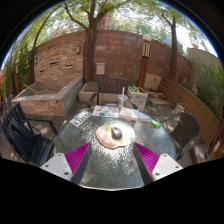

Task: Arrange mouse

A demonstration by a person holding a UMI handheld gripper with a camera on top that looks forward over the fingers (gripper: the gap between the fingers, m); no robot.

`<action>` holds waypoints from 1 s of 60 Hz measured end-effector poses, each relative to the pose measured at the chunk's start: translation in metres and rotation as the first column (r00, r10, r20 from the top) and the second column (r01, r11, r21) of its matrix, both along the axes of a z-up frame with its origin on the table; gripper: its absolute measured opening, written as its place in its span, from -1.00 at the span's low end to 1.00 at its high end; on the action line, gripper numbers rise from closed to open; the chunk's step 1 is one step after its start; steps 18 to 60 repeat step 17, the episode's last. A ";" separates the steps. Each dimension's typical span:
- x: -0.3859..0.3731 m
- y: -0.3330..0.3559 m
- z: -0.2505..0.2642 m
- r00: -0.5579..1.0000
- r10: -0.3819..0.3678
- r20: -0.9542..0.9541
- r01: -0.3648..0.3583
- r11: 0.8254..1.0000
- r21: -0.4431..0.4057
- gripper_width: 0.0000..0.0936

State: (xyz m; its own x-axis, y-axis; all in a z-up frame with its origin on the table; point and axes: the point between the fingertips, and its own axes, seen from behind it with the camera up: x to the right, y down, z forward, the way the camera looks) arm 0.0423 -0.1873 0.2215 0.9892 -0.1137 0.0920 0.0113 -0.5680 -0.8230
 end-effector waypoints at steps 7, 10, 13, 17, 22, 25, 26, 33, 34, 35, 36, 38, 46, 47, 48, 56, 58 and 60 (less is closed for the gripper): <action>-0.010 -0.024 0.008 1.000 -0.005 -0.005 0.005 1.000 0.006 0.83; -0.013 -0.029 0.011 1.000 0.000 0.003 0.000 1.000 0.008 0.83; -0.014 -0.033 0.012 1.000 0.004 0.010 -0.004 1.000 0.008 0.83; -0.014 -0.039 0.011 1.000 0.003 0.024 -0.003 1.000 0.003 0.83; -0.014 -0.039 0.011 1.000 0.003 0.024 -0.003 1.000 0.003 0.83; -0.014 -0.039 0.011 1.000 0.003 0.024 -0.003 1.000 0.003 0.83; -0.014 -0.039 0.011 1.000 0.003 0.024 -0.003 1.000 0.003 0.83; -0.014 -0.039 0.011 1.000 0.003 0.024 -0.003 1.000 0.003 0.83; -0.014 -0.039 0.011 1.000 0.003 0.024 -0.003 1.000 0.003 0.83; -0.014 -0.039 0.011 1.000 0.003 0.024 -0.003 1.000 0.003 0.83; -0.014 -0.039 0.011 1.000 0.003 0.024 -0.003 1.000 0.003 0.83; -0.014 -0.039 0.011 1.000 0.003 0.024 -0.003 1.000 0.003 0.83; -0.014 -0.039 0.011 1.000 0.003 0.024 -0.003 1.000 0.003 0.83; -0.014 -0.039 0.011 1.000 0.003 0.024 -0.003 1.000 0.003 0.83; -0.014 -0.039 0.011 1.000 0.003 0.024 -0.003 1.000 0.003 0.83; -0.014 -0.039 0.011 1.000 0.003 0.024 -0.003 1.000 0.003 0.83; -0.014 -0.039 0.011 1.000 0.003 0.024 -0.003 1.000 0.003 0.83; -0.014 -0.039 0.011 1.000 0.003 0.024 -0.003 1.000 0.003 0.83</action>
